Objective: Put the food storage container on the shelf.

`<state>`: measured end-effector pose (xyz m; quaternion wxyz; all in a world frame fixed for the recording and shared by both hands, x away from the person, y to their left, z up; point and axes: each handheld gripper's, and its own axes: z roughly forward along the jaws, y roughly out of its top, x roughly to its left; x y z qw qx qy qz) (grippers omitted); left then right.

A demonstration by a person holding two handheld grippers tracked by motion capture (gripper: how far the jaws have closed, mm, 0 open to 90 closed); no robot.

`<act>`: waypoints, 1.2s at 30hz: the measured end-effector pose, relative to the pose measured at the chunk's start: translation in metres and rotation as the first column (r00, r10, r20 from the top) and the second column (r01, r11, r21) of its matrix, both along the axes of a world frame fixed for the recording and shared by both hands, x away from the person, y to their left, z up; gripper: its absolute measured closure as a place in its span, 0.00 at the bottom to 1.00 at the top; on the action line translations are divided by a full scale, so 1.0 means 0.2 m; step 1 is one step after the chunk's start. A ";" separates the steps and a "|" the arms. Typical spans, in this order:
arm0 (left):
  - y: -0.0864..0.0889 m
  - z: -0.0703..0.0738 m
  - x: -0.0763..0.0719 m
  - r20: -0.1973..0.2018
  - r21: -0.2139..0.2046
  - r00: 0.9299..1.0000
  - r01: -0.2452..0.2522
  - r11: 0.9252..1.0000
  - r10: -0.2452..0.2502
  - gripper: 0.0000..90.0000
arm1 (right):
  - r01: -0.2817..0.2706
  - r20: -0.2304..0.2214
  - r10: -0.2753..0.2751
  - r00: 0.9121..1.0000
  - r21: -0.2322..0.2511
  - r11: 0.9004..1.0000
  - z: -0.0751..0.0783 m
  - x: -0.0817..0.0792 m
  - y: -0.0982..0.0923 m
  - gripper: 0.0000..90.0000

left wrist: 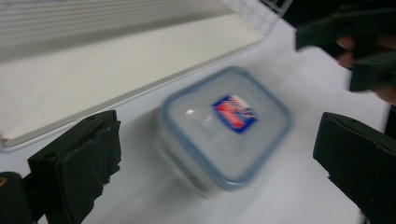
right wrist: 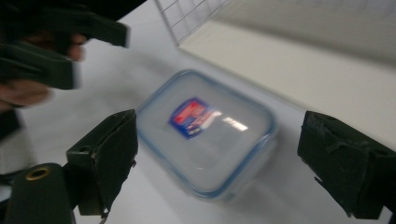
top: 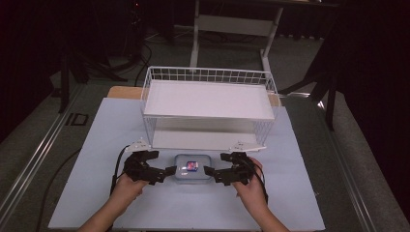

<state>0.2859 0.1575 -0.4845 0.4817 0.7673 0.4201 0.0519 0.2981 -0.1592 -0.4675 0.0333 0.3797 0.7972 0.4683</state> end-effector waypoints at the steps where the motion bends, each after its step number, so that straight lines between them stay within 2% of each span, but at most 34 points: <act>1: 0.00 -0.02 0.01 -0.021 -0.001 1.000 -0.005 1.000 0.005 0.02 | 0.015 -0.028 -0.015 0.999 0.007 1.000 -0.02 0.01 0.00 0.14; 4: -0.01 -0.09 0.05 -0.099 -0.037 0.995 -0.007 0.999 0.003 0.02 | 0.031 -0.077 -0.030 0.997 0.002 1.000 -0.06 0.04 0.02 0.14; 6: -0.02 -0.12 0.07 -0.142 -0.066 0.990 -0.008 0.998 -0.001 0.02 | 0.041 -0.125 -0.038 0.991 0.025 0.999 -0.09 0.06 0.01 0.16; 8: -0.02 -0.14 0.09 -0.181 -0.095 0.983 -0.036 0.995 0.018 0.02 | 0.050 -0.161 -0.042 0.986 0.046 0.998 -0.12 0.08 0.01 0.15; 10: -0.02 -0.16 0.11 -0.217 -0.131 0.976 -0.052 0.990 0.022 0.09 | 0.073 -0.196 -0.060 0.979 0.061 0.995 -0.15 0.10 0.00 0.15; 12: -0.02 -0.18 0.13 -0.252 -0.147 0.967 -0.084 0.986 0.045 0.13 | 0.090 -0.241 -0.067 0.968 0.085 0.992 -0.18 0.12 0.00 0.15; 14: -0.03 -0.19 0.14 -0.283 -0.147 0.959 -0.076 0.986 0.032 0.14 | 0.096 -0.279 -0.063 0.958 0.108 0.989 -0.20 0.13 0.00 0.15; 16: -0.05 -0.21 0.15 -0.308 -0.157 0.951 -0.076 0.985 0.024 0.14 | 0.100 -0.312 -0.063 0.948 0.106 0.989 -0.22 0.14 0.01 0.16; 20: -0.09 -0.23 0.15 -0.372 -0.139 0.928 -0.064 0.988 0.008 0.17 | 0.117 -0.381 -0.063 0.922 0.120 0.986 -0.25 0.15 0.02 0.20; 22: -0.10 -0.23 0.15 -0.382 -0.132 0.924 -0.079 0.988 0.023 0.18 | 0.130 -0.409 -0.075 0.909 0.109 0.985 -0.26 0.16 0.03 0.22; 24: -0.10 -0.24 0.16 -0.390 -0.135 0.920 -0.092 0.987 0.033 0.22 | 0.122 -0.432 -0.059 0.900 0.120 0.985 -0.26 0.17 0.03 0.26; 25: -0.11 -0.24 0.16 -0.400 -0.136 0.916 -0.093 0.986 0.031 0.25 | 0.127 -0.446 -0.054 0.893 0.135 0.983 -0.27 0.17 0.03 0.28; 26: -0.11 -0.25 0.17 -0.407 -0.144 0.913 -0.084 0.986 0.018 0.26 | 0.131 -0.455 -0.055 0.889 0.136 0.982 -0.27 0.18 0.03 0.29; 28: -0.11 -0.25 0.17 -0.411 -0.163 0.912 -0.081 0.983 0.007 0.31 | 0.133 -0.461 -0.065 0.885 0.116 0.984 -0.28 0.18 0.03 0.37; 30: -0.11 -0.25 0.18 -0.422 -0.160 0.906 -0.081 0.984 0.006 0.31 | 0.144 -0.490 -0.078 0.868 0.098 0.985 -0.29 0.19 0.04 0.38; 31: -0.11 -0.25 0.18 -0.436 -0.167 0.900 -0.086 0.982 0.005 0.31 | 0.143 -0.499 -0.072 0.863 0.106 0.984 -0.29 0.19 0.03 0.39; 33: -0.10 -0.26 0.19 -0.457 -0.170 0.889 -0.081 0.982 -0.006 0.32 | 0.151 -0.536 -0.065 0.842 0.119 0.981 -0.30 0.21 0.02 0.42; 34: -0.10 -0.25 0.19 -0.460 -0.164 0.888 -0.077 0.983 -0.008 0.31 | 0.160 -0.552 -0.063 0.831 0.129 0.979 -0.30 0.22 0.01 0.43; 35: -0.11 -0.25 0.20 -0.464 -0.153 0.886 -0.075 0.985 -0.004 0.32 | 0.162 -0.557 -0.065 0.828 0.127 0.978 -0.30 0.22 0.01 0.43; 36: -0.11 -0.24 0.20 -0.464 -0.147 0.886 -0.076 0.986 -0.001 0.32 | 0.160 -0.553 -0.069 0.830 0.117 0.980 -0.29 0.22 0.01 0.43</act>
